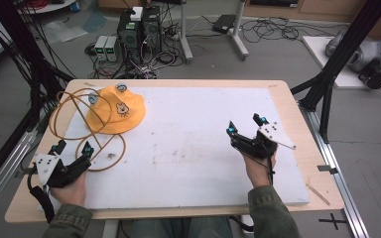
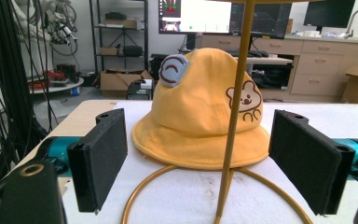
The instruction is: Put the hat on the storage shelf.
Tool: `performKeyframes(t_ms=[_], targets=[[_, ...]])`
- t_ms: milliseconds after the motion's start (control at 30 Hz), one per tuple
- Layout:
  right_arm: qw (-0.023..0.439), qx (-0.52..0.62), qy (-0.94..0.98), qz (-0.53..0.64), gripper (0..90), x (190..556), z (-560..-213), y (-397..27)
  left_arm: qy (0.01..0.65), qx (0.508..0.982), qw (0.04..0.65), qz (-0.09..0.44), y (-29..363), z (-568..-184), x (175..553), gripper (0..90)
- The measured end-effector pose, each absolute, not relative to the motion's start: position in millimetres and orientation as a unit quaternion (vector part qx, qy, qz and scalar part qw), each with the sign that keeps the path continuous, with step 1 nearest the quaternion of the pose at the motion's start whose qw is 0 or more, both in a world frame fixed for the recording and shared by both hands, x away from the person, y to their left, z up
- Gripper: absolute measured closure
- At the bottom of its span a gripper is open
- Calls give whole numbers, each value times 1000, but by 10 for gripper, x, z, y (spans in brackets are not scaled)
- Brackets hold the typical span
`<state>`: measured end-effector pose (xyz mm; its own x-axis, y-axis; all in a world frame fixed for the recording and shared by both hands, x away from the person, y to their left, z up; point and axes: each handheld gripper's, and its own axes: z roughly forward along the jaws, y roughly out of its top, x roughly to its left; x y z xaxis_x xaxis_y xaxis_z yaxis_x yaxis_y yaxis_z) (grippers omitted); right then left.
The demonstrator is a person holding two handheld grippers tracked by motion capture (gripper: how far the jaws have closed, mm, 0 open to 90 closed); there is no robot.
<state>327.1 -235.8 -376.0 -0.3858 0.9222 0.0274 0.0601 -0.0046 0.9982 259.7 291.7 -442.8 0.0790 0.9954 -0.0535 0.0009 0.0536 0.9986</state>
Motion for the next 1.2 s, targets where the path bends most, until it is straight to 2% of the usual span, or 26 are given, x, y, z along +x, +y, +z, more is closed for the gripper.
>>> performKeyframes(t_ms=[333, 467, 600, 633, 800, 867, 933, 1000, 1200], targets=[[360, 358, 623, 595, 117, 3608, -3333, -1797, 505, 493, 535, 463, 3011, -4431, 2595, 197], [345, 334, 643, 597, 117, 3840, -3154, -1396, 509, 486, 539, 462, 3043, -4425, 2588, 197], [342, 321, 651, 597, 117, 3959, -3077, -1166, 515, 480, 545, 456, 3075, -4426, 2592, 197], [335, 315, 656, 598, 117, 4035, -3030, -991, 515, 479, 545, 457, 3079, -4424, 2592, 197], [321, 303, 669, 598, 119, 4161, -2989, -627, 517, 475, 547, 456, 3107, -4415, 2584, 197], [316, 299, 677, 594, 134, 4241, -3012, -333, 519, 471, 550, 454, 3124, -4413, 2575, 197], [311, 301, 678, 595, 134, 4259, -3027, -265, 522, 468, 552, 451, 3134, -4413, 2569, 197], [295, 295, 687, 595, 133, 4336, -3111, 26, 522, 471, 549, 452, 3156, -4414, 2557, 197], [269, 278, 712, 586, 131, 4460, -3323, 421, 527, 466, 549, 451, 3218, -4424, 2520, 197]])
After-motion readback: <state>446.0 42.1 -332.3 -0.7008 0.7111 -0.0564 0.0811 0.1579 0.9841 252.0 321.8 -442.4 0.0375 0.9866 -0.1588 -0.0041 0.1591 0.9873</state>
